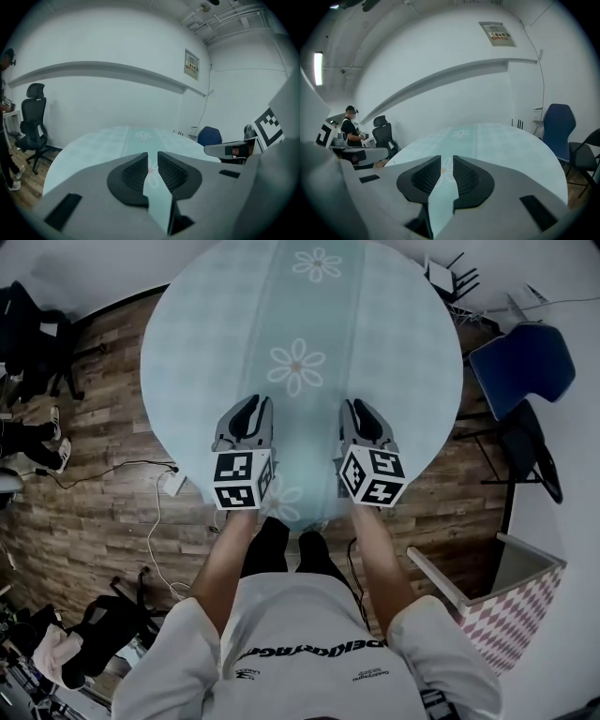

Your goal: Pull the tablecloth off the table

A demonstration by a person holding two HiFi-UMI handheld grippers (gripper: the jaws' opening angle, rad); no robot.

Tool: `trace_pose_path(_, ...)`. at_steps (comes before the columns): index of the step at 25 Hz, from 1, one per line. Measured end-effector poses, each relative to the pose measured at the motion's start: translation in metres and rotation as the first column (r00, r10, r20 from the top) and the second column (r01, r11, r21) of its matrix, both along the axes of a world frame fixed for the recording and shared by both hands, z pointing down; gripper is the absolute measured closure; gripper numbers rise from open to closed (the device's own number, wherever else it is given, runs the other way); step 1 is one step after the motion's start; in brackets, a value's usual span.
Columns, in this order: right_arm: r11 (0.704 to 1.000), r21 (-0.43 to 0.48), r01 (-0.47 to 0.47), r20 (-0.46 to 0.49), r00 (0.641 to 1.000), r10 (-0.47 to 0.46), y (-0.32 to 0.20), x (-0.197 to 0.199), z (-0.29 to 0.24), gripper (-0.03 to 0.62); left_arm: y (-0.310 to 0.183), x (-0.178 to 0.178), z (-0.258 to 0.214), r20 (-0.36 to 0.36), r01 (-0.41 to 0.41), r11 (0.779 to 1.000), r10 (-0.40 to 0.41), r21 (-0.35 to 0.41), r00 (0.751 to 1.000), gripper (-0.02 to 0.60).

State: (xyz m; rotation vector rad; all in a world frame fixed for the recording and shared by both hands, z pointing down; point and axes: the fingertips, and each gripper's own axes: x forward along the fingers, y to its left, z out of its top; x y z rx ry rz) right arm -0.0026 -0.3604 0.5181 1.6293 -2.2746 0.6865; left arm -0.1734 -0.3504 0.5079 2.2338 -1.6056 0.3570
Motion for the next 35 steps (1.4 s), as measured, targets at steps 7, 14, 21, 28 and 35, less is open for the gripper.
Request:
trace_pose_path(7,0.998,-0.068,-0.015,-0.012,1.0,0.014,-0.032,0.003,0.038,0.397,-0.036,-0.01,0.031,0.029,0.005,0.999,-0.003,-0.053,1.0,0.457)
trace_pose_path(14,0.992,-0.13,0.0,-0.05,0.999,-0.006,-0.061,0.002,0.076,0.33,-0.065,-0.022,0.067,0.076,0.009,0.994,-0.001,-0.105,0.997,0.383)
trace_pose_path(21,0.983,-0.183,-0.02,-0.094,0.996,0.003,-0.087,0.01,0.11,0.309,-0.088,-0.038,0.107,0.128,0.018,0.985,0.004,-0.17,0.992,0.35)
trace_pose_path(28,0.972,-0.234,-0.029,-0.127,0.992,-0.001,-0.109,0.015,0.144,0.309,-0.111,-0.048,0.144,0.147,0.016,0.972,0.019,-0.235,0.989,0.342)
trace_pose_path(35,0.967,-0.25,-0.038,-0.148,0.989,0.001,-0.135,0.017,0.156,0.309,-0.141,-0.053,0.166,0.16,0.014,0.963,0.031,-0.27,0.987,0.323)
